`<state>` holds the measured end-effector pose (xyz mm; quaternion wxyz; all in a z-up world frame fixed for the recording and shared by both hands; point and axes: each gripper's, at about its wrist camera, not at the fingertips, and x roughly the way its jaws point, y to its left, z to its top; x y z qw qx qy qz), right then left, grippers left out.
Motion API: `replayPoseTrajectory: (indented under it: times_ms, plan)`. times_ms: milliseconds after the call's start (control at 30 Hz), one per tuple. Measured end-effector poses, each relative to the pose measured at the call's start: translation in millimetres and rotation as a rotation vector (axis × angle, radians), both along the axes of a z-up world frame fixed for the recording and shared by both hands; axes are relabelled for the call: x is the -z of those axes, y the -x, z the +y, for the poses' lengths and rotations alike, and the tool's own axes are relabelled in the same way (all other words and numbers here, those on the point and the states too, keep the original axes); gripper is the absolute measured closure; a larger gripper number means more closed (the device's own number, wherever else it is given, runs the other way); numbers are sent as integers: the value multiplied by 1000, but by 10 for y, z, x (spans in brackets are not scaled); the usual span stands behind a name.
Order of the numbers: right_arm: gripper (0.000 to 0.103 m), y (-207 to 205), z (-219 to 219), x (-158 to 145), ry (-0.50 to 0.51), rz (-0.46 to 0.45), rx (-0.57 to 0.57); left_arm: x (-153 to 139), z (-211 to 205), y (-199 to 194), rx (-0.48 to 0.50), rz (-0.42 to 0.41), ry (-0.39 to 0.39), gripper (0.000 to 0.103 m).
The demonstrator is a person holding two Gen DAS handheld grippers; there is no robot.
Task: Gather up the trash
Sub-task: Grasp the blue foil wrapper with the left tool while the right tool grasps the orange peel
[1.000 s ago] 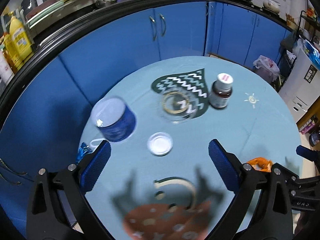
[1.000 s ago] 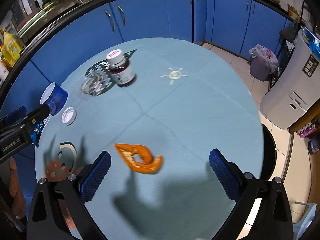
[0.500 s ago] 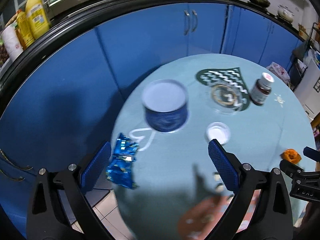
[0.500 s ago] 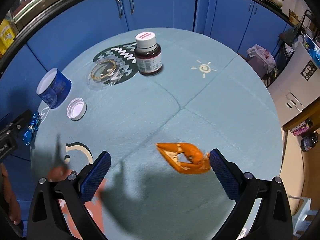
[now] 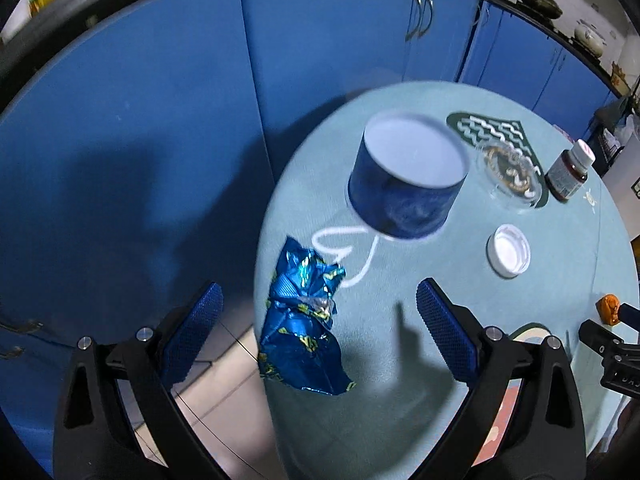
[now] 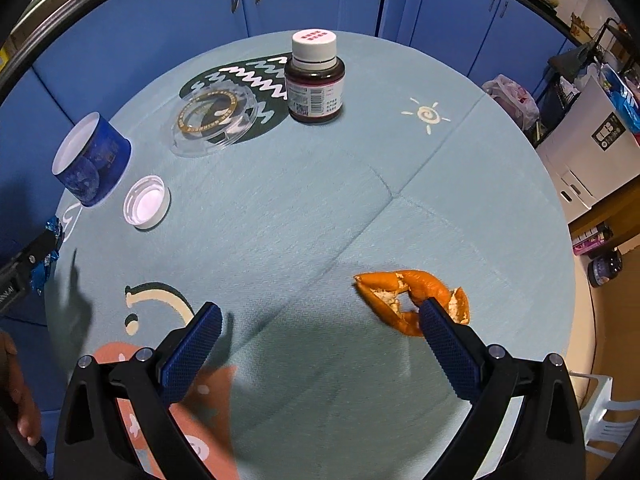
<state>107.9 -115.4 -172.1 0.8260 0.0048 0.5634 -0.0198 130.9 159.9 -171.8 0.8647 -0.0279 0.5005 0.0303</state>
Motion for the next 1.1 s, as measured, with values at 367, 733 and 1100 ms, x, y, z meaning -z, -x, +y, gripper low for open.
replayPoseTrajectory:
  times_ms: [367, 733, 1100]
  plan:
    - [53, 0, 23, 59, 33, 31, 20, 209, 37, -48, -3, 45, 36, 31]
    - [100, 56, 104, -68, 19, -16, -46, 78, -66, -57, -26, 36, 30, 64]
    - [100, 115, 2, -242, -9, -73, -66, -133, -272, -2, -7, 7, 7, 64]
